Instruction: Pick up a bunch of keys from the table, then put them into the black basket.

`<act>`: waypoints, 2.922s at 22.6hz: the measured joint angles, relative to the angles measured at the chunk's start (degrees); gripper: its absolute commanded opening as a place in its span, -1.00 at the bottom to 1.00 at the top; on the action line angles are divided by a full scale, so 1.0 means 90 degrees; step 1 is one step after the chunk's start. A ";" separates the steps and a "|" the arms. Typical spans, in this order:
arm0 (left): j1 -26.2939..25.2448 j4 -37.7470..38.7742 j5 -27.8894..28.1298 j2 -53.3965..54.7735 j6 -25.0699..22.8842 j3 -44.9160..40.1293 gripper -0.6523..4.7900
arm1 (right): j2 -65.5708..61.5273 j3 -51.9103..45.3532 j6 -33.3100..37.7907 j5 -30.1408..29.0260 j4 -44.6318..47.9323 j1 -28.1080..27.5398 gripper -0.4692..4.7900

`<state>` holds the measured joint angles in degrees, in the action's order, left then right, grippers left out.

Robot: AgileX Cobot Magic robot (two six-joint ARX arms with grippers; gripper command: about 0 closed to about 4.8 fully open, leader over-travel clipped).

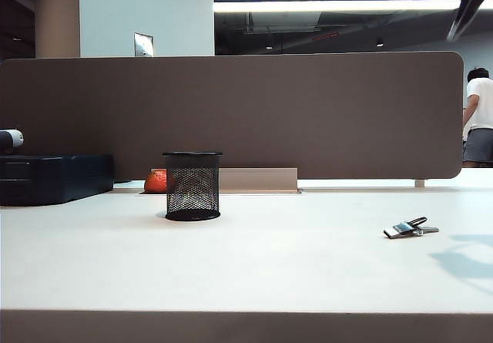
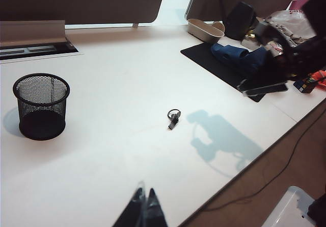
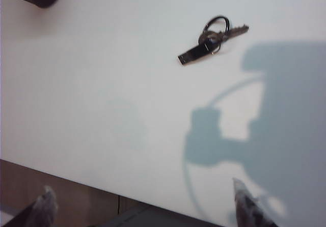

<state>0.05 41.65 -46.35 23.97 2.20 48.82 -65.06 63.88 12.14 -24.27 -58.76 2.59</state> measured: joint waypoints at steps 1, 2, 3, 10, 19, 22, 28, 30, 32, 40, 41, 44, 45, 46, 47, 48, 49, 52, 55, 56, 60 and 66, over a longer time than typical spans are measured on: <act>0.0000 0.0000 0.0000 -0.0002 0.0000 0.0000 -0.78 | -0.0148 0.0000 0.0000 0.0000 0.0029 0.0002 1.00; 0.0000 0.0000 0.0000 0.0000 0.0000 0.0000 -0.78 | -0.0325 0.0000 -0.0005 -0.0002 0.0087 0.0002 1.00; 0.0000 0.0002 0.0000 0.0000 0.0000 0.0000 -0.78 | -0.0464 0.0000 -0.0002 0.0000 0.0138 0.0002 1.00; 0.0000 0.0015 -0.0002 0.0005 -0.0002 0.0000 -0.78 | -0.1426 0.0000 -0.0002 0.0002 0.1115 0.0002 1.00; 0.0000 0.0019 -0.0002 0.0073 0.0000 0.0000 -0.78 | -0.2414 0.0002 0.0000 0.0005 0.1824 0.0163 1.00; 0.0000 0.0019 -0.0002 0.0090 -0.0002 0.0000 -0.78 | -0.2739 0.0002 -0.0002 0.0002 0.2030 0.0335 1.00; 0.0000 0.0019 -0.0002 0.0090 -0.0002 0.0002 -0.78 | -0.3300 0.0002 0.0000 0.0022 0.2278 0.0522 1.00; 0.0000 0.0019 -0.0002 0.0092 -0.0002 0.0002 -0.78 | -0.3560 0.0002 0.0000 0.0039 0.2365 0.0529 1.00; 0.0000 0.0022 -0.0002 0.0092 0.0000 0.0010 -0.78 | -0.3679 0.0002 0.0002 0.0211 0.2429 0.0527 1.00; 0.0000 0.0022 -0.0002 0.0092 -0.0002 0.0036 -0.78 | -0.3711 0.0002 0.0010 0.0423 0.2997 0.0520 0.75; 0.0000 0.0022 -0.0002 0.0092 -0.0002 0.0036 -0.78 | -0.3711 0.0002 0.0112 0.0525 0.3101 0.0522 0.75; 0.0000 0.0022 -0.0005 0.0090 -0.0002 0.0036 -0.78 | -0.3728 0.0005 0.0240 0.0668 0.3169 0.0520 0.75; 0.0000 0.0019 -0.0002 0.0090 0.0000 0.0036 -0.78 | -0.3755 0.0007 0.0274 0.0712 0.3169 0.0520 0.75; 0.0000 0.0019 -0.0005 0.0090 0.0000 0.0036 -0.78 | -0.3793 0.0007 0.0304 0.0743 0.3169 0.0520 0.74; 0.0000 0.0019 -0.0005 0.0090 -0.0002 0.0036 -0.78 | -0.3837 0.0007 0.0323 0.0758 0.3169 0.0520 0.72; 0.0000 0.0019 -0.0002 0.0090 0.0000 0.0036 -0.78 | -0.3883 0.0017 0.0335 0.0770 0.3169 0.0520 0.67; 0.0000 0.0019 -0.0002 0.0090 -0.0002 0.0036 -0.78 | -0.3893 0.0034 0.0342 0.0780 0.3179 0.0520 0.63; 0.0000 0.0017 -0.0005 0.0087 -0.0002 0.0036 -0.78 | -0.3993 0.0083 0.0413 0.0806 0.3211 0.0520 0.33; 0.0000 0.0017 -0.0002 0.0085 -0.0002 0.0044 -0.78 | -0.4085 0.0095 0.0461 0.0818 0.3286 0.0512 -0.17; 0.0000 0.0017 -0.0002 0.0087 0.0000 0.0078 -0.78 | -0.4112 0.0092 0.0461 0.0816 0.3281 0.0515 -0.19; 0.0000 -0.0053 -0.0005 0.0083 -0.0002 0.0124 -0.78 | -0.4112 0.0085 0.0481 0.0816 0.3274 0.0517 -0.45; 0.0000 -0.0080 -0.0005 0.0087 -0.0002 0.0131 -0.78 | -0.4146 0.0063 0.0515 0.0862 0.3247 0.0527 -0.85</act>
<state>0.05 40.93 -46.39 24.75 2.17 50.00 -102.37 64.45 16.78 -16.51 -29.54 7.33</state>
